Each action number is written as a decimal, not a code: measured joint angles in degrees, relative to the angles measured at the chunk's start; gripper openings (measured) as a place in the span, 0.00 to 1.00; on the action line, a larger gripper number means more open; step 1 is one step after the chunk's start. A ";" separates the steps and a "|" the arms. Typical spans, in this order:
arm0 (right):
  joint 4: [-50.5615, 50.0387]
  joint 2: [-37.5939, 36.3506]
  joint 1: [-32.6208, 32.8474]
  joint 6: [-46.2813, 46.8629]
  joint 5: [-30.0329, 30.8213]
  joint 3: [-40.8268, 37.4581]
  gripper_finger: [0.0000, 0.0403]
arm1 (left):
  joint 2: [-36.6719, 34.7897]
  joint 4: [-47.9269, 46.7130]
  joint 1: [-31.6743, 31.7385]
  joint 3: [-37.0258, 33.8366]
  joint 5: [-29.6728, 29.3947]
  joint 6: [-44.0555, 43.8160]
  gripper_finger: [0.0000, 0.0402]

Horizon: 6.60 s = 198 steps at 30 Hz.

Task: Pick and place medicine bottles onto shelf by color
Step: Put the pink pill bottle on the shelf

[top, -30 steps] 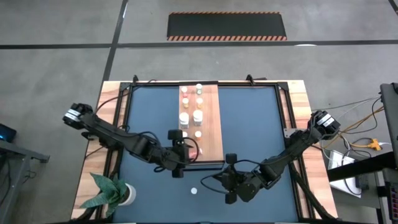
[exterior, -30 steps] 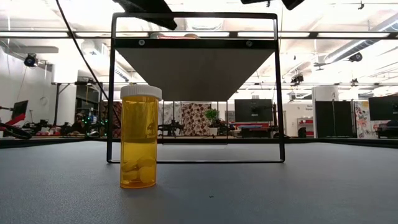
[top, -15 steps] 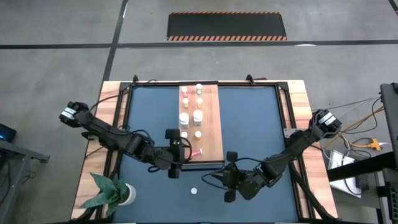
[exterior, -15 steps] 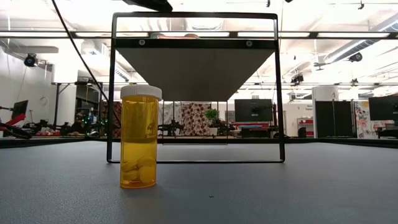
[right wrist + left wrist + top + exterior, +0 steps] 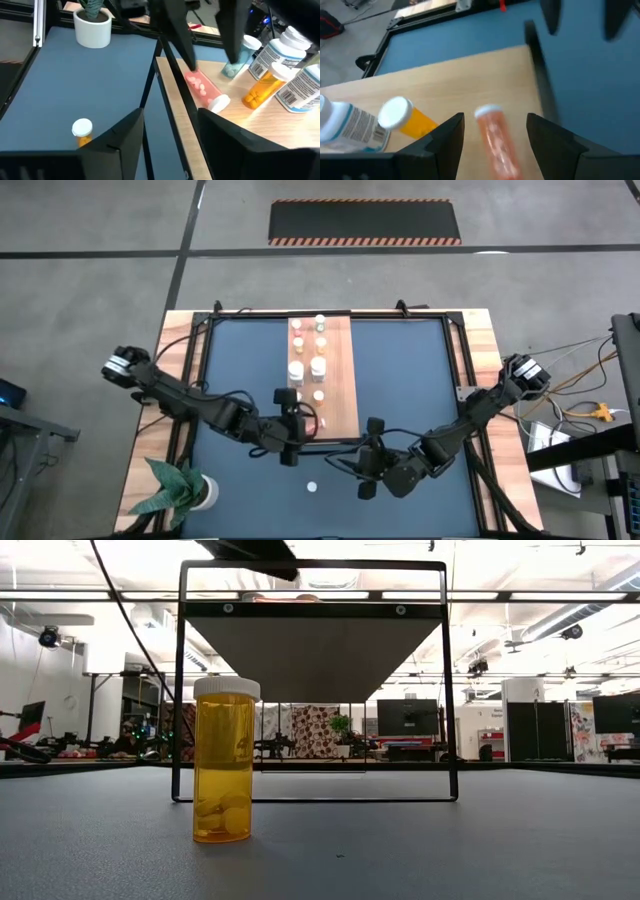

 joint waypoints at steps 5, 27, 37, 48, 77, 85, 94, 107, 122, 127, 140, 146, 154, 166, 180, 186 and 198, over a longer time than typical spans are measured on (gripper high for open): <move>-0.02 0.02 0.01 0.02 -0.02 0.02 0.49 | 1.48 -0.04 1.52 0.00 -0.02 -0.18 0.49; -0.28 0.07 0.01 0.61 -0.04 0.02 0.49 | 1.66 -4.98 1.70 0.11 1.58 -0.72 0.49; -0.31 0.09 0.01 0.26 -0.04 0.01 0.49 | 1.66 -5.13 1.68 0.11 2.58 -0.59 0.40; -0.31 0.09 0.01 0.07 -0.04 0.02 0.49 | 1.72 -5.20 1.64 0.04 2.75 -0.57 0.21; -0.31 0.09 -0.01 -2.47 -0.02 0.02 0.49 | 1.77 -5.07 1.93 0.33 2.35 -2.16 0.37; -0.31 0.11 -0.01 -2.45 -0.02 0.00 0.49 | 1.77 -5.04 2.21 0.33 2.98 -2.12 0.42; -0.40 0.13 -0.01 -2.44 -0.02 0.02 0.49 | 1.75 -5.01 2.27 0.33 5.80 -2.12 0.42; -0.72 0.13 0.01 -2.40 -0.04 0.00 0.49 | 1.79 -7.08 2.49 0.13 11.27 -2.13 0.42; -0.72 0.13 0.01 -2.36 -0.03 0.00 0.49 | 1.54 -7.73 2.51 0.20 10.59 -1.62 0.18; -0.11 0.13 -0.12 -2.38 0.56 -0.02 0.49 | 0.18 -7.62 2.36 0.45 7.91 0.01 0.20; 4.96 0.13 -0.26 -2.02 13.98 -0.04 0.49 | -3.50 3.15 -0.70 0.35 5.81 8.70 0.20; 9.74 0.13 -0.69 -5.12 10.00 -0.04 0.49 | -3.32 6.17 -2.33 0.31 5.86 10.48 0.20; 16.41 0.13 -0.62 -11.04 6.86 -0.04 0.49 | -2.68 8.10 -2.73 0.28 5.87 10.43 0.20; 17.84 0.13 -1.02 -11.58 5.44 -0.04 0.34 | -2.63 8.51 -2.84 0.24 6.00 10.47 0.20; 17.77 0.13 -1.00 -11.41 5.33 -0.04 0.31 | -2.63 8.50 -2.78 0.24 5.84 10.36 0.35; 17.24 -0.37 -1.00 -10.44 5.10 -0.04 0.28 | -4.39 2.77 -2.86 0.26 5.84 10.29 0.41; -7.82 -3.17 -7.45 3.67 -11.58 10.14 0.27 | -10.56 -1.27 -4.35 -2.47 5.36 10.40 0.42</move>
